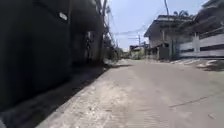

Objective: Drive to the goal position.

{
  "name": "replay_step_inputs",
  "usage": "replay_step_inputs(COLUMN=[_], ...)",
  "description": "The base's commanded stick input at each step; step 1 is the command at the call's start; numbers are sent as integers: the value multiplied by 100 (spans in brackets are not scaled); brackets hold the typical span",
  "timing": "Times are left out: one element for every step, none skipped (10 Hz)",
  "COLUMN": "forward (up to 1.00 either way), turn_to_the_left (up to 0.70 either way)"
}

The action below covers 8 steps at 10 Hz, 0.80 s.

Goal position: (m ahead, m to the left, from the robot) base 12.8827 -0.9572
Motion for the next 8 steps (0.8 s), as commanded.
replay_step_inputs(forward=[100,100,100,100,100,100,100,100], turn_to_the_left=[-39,-31,-5,0,0,0,0,0])
